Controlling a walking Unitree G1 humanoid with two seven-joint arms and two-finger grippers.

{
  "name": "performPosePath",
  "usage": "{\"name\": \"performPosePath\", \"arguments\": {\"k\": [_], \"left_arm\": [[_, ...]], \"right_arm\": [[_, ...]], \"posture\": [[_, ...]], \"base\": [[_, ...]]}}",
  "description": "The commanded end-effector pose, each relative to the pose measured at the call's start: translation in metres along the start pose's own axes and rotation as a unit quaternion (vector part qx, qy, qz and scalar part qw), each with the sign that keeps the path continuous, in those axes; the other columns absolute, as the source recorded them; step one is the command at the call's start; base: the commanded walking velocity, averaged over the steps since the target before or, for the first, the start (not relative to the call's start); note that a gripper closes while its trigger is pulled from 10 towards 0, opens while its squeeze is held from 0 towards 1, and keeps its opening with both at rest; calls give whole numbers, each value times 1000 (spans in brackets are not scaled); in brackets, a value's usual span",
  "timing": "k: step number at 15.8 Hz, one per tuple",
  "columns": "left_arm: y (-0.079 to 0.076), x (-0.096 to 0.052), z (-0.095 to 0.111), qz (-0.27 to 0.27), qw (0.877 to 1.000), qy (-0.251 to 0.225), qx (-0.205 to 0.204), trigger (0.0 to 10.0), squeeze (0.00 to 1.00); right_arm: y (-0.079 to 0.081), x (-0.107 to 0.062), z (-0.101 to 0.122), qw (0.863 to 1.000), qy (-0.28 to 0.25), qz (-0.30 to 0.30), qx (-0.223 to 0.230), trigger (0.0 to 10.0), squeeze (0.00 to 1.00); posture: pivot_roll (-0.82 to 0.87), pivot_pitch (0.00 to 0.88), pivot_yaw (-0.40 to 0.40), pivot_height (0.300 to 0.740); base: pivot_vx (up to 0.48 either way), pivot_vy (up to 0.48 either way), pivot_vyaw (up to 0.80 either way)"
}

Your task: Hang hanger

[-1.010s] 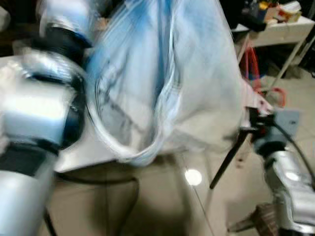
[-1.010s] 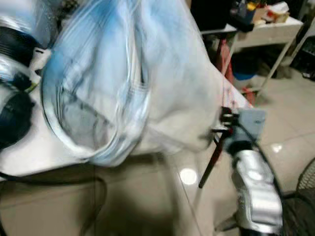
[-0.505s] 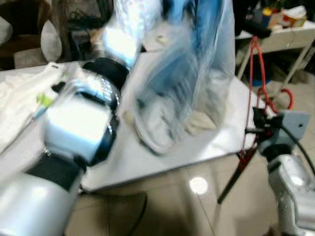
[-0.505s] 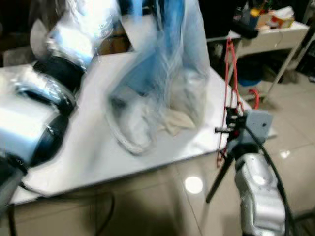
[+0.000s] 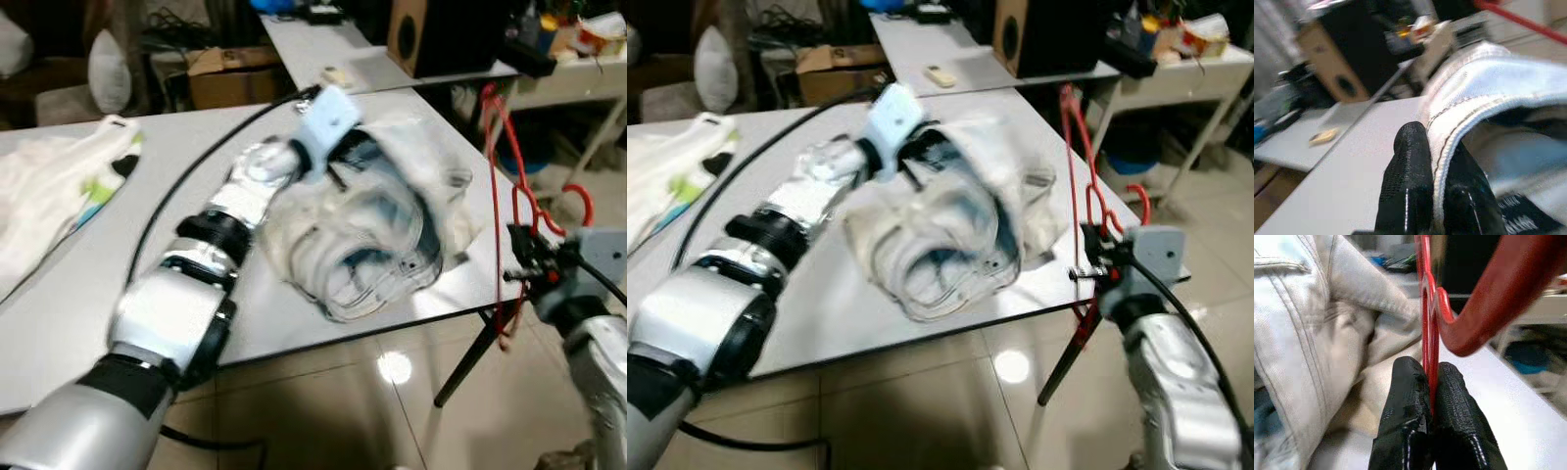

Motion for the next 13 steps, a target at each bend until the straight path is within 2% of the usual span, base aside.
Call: {"name": "performPosePath", "arguments": {"k": [1, 2, 3, 6, 7, 8, 10, 11, 12, 13], "left_arm": [[17, -3, 17, 33, 999, -22, -4, 10000, 0], [26, -6, 23, 48, 998, -31, -6, 10000, 0], [41, -12, 38, 69, 996, -52, -6, 10000, 0], [53, -17, 62, 79, 993, -85, 2, 10000, 0], [57, -18, 86, 78, 991, -111, 11, 10000, 0], [55, -17, 102, 66, 989, -131, 18, 10000, 0], [41, -12, 118, 29, 987, -155, 24, 10000, 0], [21, -5, 128, -19, 985, -170, 30, 10000, 0], [15, -4, 131, -33, 984, -175, 29, 10000, 0], [-4, 3, 140, -73, 979, -191, 23, 10000, 0]], "right_arm": [[-1, -4, 6, 1000, -7, 25, -2, 10000, 0], [-1, -10, 7, 999, -2, 48, -10, 10000, 0], [1, -23, 9, 995, 8, 100, -24, 10000, 0], [3, -37, 7, 986, 38, 160, -40, 10000, 0], [5, -50, 0, 975, 77, 206, -43, 10000, 0], [6, -58, -5, 966, 106, 231, -41, 10000, 0], [6, -59, -13, 961, 138, 236, -40, 10000, 0], [13, -49, -16, 959, 153, 235, -35, 10000, 0], [17, -44, -14, 959, 151, 239, -29, 10000, 0], [38, -24, -10, 953, 136, 270, -17, 10000, 0]], "posture": [[-151, 0, 36, 740], [-151, 0, 36, 740], [-151, 0, 36, 740], [-151, 0, 35, 740], [-150, 0, 35, 740], [-152, 0, 35, 740], [-155, 0, 38, 740], [-155, 0, 37, 740], [-155, 0, 37, 740], [-150, 0, 33, 740]], "base": [[0, 0, 0], [0, 0, 0], [0, 0, 0], [0, 0, 0], [0, 0, 0], [0, 0, 0], [0, 0, 0], [0, 0, 0], [0, 0, 0], [0, 0, 0]]}}
Point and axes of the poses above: a point about 5 cm out from each wrist's last joint towards the gripper, its own x axis pointing out of the wrist towards the gripper, its own z axis along the axis of the wrist's last joint, y = z × x, the point moved 4 cm from there along x, pointing out of the wrist towards the gripper, and after that the axes turned 13 degrees about -x, right-handed, at the moved point
